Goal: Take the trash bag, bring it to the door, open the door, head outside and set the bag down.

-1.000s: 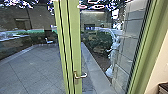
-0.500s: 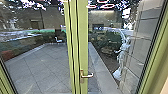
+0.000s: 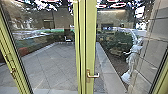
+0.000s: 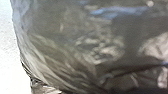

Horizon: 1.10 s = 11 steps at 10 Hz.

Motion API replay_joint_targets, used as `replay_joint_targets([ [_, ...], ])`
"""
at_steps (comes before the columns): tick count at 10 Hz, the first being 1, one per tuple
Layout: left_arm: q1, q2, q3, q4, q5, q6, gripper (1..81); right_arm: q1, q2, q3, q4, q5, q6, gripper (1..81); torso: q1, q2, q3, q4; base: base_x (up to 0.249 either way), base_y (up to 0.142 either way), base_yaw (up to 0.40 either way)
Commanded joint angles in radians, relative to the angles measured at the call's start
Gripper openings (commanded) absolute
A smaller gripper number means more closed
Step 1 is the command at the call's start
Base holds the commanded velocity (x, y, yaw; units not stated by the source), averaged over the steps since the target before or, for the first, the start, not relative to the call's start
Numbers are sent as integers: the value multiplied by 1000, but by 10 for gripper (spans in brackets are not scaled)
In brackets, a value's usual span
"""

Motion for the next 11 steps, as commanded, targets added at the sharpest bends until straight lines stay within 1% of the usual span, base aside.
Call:
replay_joint_targets([
  [1, -53, -10, 2, 8, 75, 11, 10, 41, -11, 4, 3, -59, -3, 811, 0, 0, 0, 0, 0, 0, 236],
  [4, -55, -7, 2, 17, 75, 11, 10, 39, -11, 4, 3, -59, -3, 811, 0, 0, 0, 0, 0, 0, 231],
  [11, -53, 13, -43, 19, 79, 11, 10, 38, -8, 1, 3, -59, -3, 811, 0, 0, 0, 0, 0, 0, 152],
])
